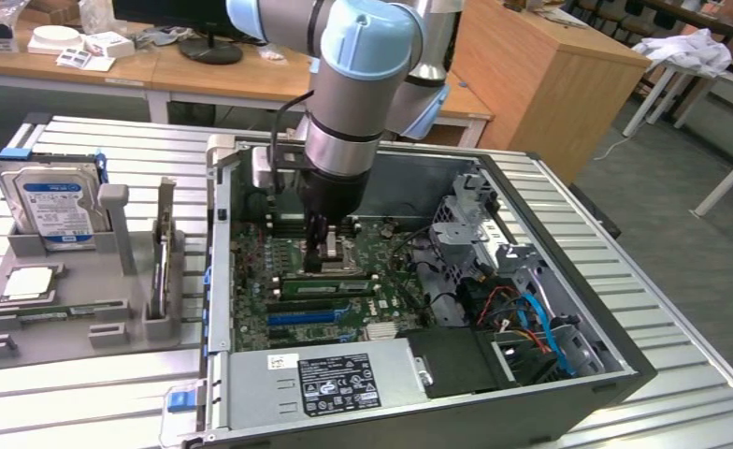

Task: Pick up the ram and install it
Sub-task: 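Press down the ram until it locks into place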

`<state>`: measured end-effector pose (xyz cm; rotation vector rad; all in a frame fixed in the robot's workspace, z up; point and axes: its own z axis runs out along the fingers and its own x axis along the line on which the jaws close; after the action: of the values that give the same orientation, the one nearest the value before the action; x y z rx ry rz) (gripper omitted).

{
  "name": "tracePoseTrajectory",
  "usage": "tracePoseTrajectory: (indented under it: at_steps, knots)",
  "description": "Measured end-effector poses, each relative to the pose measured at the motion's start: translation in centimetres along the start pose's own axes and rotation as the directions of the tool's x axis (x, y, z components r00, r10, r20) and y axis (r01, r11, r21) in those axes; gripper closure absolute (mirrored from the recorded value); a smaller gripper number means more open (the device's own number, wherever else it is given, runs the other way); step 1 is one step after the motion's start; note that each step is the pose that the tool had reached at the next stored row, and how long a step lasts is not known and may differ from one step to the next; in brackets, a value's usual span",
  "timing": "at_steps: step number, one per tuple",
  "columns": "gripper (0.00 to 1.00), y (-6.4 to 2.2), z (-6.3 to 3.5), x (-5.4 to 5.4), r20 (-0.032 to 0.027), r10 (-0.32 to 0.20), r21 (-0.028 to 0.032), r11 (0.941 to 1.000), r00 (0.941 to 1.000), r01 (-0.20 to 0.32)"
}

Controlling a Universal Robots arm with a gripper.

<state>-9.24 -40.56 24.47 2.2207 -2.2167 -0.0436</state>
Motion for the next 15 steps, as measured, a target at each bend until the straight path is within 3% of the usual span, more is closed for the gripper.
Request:
tracePoseTrajectory:
  at_steps: [15]
  knots:
    - [0.89,0.07,0.15,0.26,0.0000,0.000,0.0000,1.0000,1.0000,0.000]
